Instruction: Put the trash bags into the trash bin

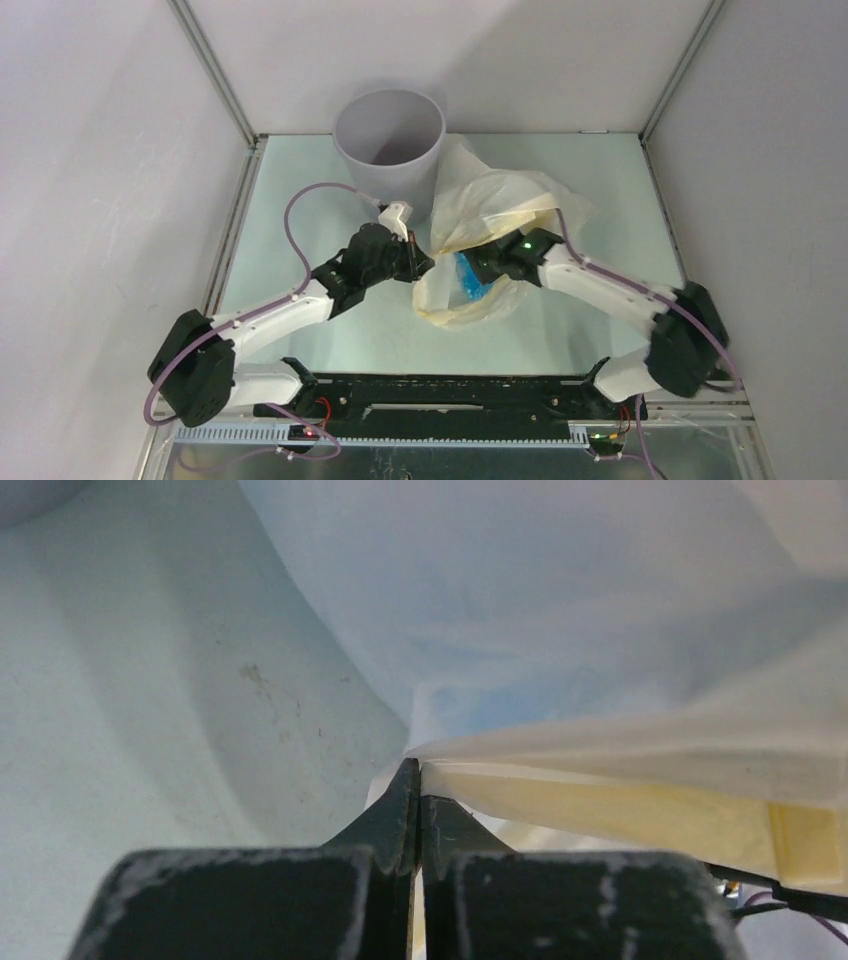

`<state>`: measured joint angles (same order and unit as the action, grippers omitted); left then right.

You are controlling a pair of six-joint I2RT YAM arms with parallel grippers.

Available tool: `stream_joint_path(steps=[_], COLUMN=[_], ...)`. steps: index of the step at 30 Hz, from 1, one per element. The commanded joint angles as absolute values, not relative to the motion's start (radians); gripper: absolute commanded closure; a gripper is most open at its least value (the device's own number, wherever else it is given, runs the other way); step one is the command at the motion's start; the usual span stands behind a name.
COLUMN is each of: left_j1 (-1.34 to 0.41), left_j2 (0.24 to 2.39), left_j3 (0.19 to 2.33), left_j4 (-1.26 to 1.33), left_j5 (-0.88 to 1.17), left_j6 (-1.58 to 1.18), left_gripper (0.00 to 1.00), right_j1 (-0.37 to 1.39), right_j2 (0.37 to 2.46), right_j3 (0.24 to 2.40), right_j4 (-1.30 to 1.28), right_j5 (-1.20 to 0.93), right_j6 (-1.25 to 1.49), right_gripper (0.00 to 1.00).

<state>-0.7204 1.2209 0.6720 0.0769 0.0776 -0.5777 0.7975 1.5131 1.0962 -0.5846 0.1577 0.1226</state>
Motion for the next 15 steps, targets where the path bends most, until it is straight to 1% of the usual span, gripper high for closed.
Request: stream_joint_path(steps=[1,6,8,11,15], left_j1=[-0.703,-0.703,-0.704,-0.703,-0.703], left_j2=[1.259,1.331,1.357,1.369,1.344], left_j3=[0.739,0.783,0.801,0.827,0.856], left_j4=[0.069,0.069,0.069,0.075,0.074], left_j5=[0.042,0.048,0.057,0.071,0.102], left_j6=[-0.548,-0.557,-0.56,-0.573,-0.6], left_gripper=[1.0,1.0,1.0,1.0,1.0], right_j1=[0.762,0.693,0.689,0.691,0.711], right_j2=[1.315,1.221,1.223,1.271,1.369], right_j3=[1.04,1.019,1.018,1.015,0.992], right_j4=[-0.526,-0.533,-0.558,-0.631,-0.674], right_j5=[-0.176,-0.369,-0.369,-0.248,0.027], right_j6=[0.122,0.137,0.135,0.138,0.173], right_gripper=[1.0,1.0,1.0,1.0,1.0])
